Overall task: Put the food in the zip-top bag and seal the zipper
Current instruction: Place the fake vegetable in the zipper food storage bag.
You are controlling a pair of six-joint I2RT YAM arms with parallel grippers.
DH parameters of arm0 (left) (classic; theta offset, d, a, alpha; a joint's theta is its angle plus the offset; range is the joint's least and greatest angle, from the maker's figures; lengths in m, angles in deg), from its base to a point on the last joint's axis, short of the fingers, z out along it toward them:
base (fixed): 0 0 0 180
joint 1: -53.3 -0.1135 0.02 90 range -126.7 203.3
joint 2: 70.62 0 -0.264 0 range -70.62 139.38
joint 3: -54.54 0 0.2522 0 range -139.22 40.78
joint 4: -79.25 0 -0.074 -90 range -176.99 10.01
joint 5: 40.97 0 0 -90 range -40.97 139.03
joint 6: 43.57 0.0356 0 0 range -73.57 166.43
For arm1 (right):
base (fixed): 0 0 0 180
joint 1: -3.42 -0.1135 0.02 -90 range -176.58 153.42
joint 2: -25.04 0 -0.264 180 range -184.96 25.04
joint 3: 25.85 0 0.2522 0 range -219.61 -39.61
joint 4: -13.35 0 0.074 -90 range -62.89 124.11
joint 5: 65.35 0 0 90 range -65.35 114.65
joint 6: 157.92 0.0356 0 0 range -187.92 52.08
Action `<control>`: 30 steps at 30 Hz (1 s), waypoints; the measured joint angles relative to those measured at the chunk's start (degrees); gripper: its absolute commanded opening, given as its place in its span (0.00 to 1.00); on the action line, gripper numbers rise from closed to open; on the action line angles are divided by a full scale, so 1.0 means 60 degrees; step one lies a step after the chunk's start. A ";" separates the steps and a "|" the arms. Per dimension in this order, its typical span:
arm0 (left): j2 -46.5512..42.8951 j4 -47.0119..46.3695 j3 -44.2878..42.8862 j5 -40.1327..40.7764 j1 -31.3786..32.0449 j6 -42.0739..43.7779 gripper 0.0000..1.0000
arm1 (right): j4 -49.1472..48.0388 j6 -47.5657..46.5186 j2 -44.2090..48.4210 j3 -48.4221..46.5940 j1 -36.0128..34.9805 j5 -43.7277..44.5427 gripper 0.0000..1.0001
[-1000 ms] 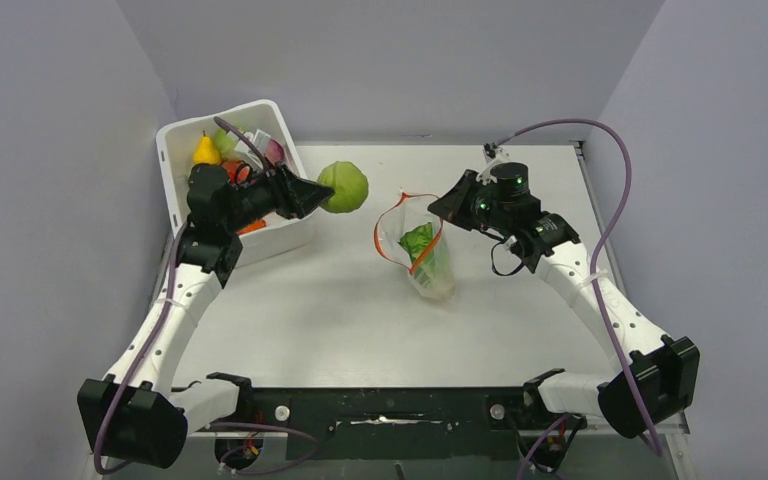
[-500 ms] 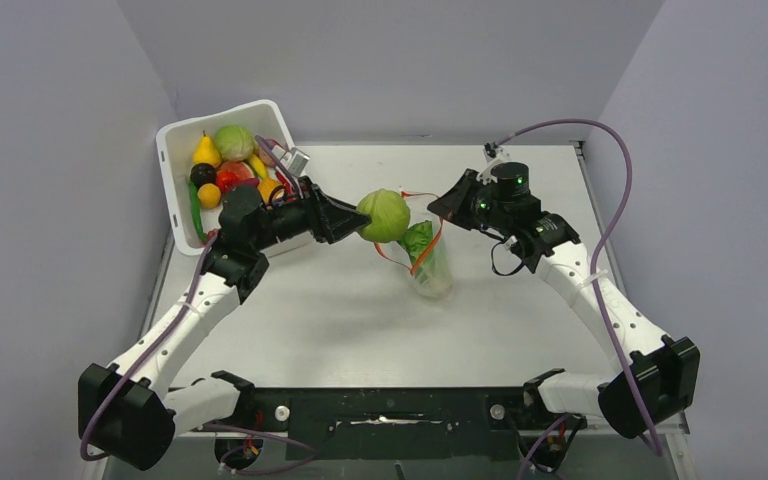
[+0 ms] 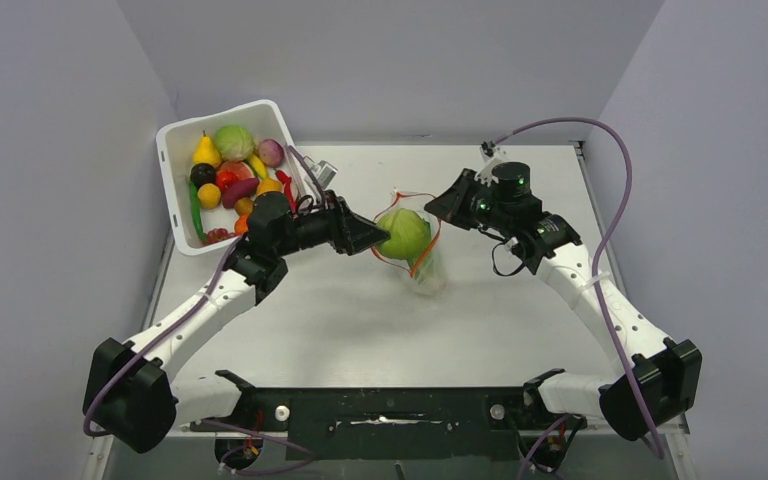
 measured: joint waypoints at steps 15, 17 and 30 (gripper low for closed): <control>0.1071 0.1767 -0.0568 0.0827 0.1100 0.1304 0.24 | -0.0069 0.0004 -0.0004 -0.0098 -0.0248 0.0004 0.00; 0.1253 0.2029 -0.0820 0.0962 0.1209 0.1472 0.24 | -0.0095 0.0015 -0.0007 -0.0175 -0.0317 0.0004 0.00; 0.1683 0.2772 -0.1494 0.1989 0.1902 0.2109 0.63 | -0.0397 0.0149 -0.0397 -0.0510 -0.0565 -0.0215 0.00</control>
